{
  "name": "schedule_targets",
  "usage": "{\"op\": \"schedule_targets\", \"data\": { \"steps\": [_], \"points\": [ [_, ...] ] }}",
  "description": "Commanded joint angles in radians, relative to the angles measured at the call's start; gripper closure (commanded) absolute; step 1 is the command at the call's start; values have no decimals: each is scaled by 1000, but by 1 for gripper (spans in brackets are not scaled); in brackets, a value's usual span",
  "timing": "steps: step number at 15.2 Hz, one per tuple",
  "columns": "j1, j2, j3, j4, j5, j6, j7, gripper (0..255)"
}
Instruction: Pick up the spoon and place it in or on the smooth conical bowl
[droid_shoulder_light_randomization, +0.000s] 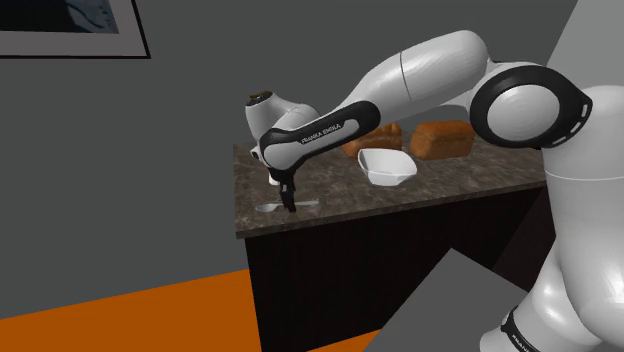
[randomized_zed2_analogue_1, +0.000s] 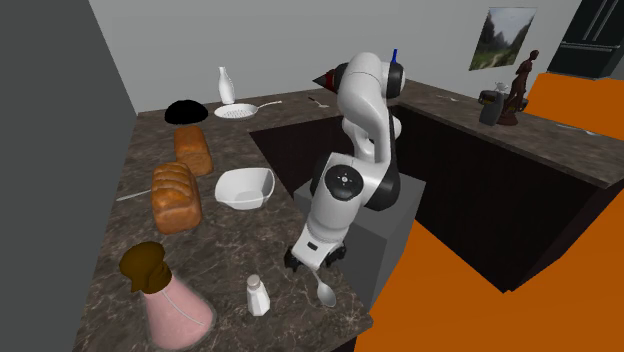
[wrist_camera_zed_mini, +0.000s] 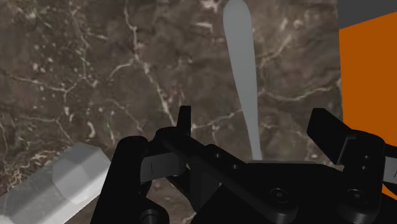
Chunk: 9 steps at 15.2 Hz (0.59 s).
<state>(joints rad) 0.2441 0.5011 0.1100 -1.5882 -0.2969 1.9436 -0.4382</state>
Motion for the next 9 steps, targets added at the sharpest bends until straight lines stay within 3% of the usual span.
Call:
{"op": "schedule_targets", "data": {
  "steps": [1, 7, 8, 9],
  "points": [
    [-1, 4, -1, -2, -1, 7, 1, 0],
    [-1, 4, -1, -2, -1, 7, 1, 0],
    [-1, 4, -1, -2, -1, 7, 1, 255],
    [-1, 4, -1, -2, -1, 7, 1, 255]
  ]
}}
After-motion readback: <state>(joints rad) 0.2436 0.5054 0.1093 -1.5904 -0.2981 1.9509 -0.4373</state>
